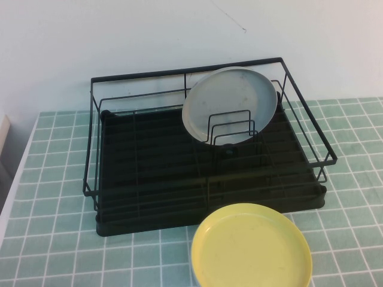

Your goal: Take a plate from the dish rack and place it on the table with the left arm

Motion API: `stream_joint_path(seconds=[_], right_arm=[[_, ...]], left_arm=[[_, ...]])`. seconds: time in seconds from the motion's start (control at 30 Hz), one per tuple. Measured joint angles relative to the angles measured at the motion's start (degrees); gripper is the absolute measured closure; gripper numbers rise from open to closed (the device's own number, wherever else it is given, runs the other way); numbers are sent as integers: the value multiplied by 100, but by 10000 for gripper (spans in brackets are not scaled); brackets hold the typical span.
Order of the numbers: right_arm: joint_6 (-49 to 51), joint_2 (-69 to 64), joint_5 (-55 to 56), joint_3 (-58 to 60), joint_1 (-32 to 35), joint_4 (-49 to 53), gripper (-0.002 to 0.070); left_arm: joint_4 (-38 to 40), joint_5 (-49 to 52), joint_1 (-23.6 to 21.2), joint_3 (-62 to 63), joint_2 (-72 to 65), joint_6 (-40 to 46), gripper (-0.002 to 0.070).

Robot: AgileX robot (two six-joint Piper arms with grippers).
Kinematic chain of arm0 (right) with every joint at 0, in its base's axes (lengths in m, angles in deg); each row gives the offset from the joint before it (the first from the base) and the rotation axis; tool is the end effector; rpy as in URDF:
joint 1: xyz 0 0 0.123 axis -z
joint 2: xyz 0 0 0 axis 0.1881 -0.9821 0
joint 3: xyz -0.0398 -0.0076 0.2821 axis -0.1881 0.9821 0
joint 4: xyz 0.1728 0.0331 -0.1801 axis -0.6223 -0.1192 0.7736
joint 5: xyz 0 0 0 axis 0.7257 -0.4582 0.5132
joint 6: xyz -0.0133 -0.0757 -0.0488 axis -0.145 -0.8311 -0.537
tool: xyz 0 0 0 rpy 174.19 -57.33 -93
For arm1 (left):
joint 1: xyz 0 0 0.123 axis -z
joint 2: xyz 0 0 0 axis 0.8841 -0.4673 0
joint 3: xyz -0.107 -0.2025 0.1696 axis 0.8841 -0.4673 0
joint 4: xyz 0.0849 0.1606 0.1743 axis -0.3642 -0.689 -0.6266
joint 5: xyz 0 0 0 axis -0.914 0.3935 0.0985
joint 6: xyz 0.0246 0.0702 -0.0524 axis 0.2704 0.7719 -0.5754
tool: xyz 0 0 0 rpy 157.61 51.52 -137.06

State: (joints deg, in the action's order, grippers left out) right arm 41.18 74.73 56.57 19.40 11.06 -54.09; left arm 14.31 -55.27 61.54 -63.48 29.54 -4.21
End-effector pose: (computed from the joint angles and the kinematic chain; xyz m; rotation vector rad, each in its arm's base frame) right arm 0.0530 -0.0002 0.1757 0.0035 1.8450 -0.0028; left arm 0.0534 -0.0032 0.1786 0.0039 1.8166 -0.0407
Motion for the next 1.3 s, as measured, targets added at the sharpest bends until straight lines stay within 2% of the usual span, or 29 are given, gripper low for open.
stream_joint_path(seconds=[0.2, 0.33, 0.63, 0.77, 1.07, 1.17, 1.3], right_arm=[[0, 0, 0, 0, 0, 0, 678], [0, 0, 0, 0, 0, 0, 678], [0, 0, 0, 0, 0, 0, 678], [0, 0, 0, 0, 0, 0, 678], [0, 0, 0, 0, 0, 0, 678], [0, 0, 0, 0, 0, 0, 678], [0, 0, 0, 0, 0, 0, 678]], left_arm=[[0, -116, 0, 0, 0, 0, 678], [0, -781, 0, -37, 0, 0, 678], [0, -4735, 0, -37, 0, 0, 678], [21, -5778, 0, -37, 0, 0, 678], [53, -6215, 0, -37, 0, 0, 678], [314, -6549, 0, -37, 0, -290, 678], [192, -7252, 0, -37, 0, -633, 678]])
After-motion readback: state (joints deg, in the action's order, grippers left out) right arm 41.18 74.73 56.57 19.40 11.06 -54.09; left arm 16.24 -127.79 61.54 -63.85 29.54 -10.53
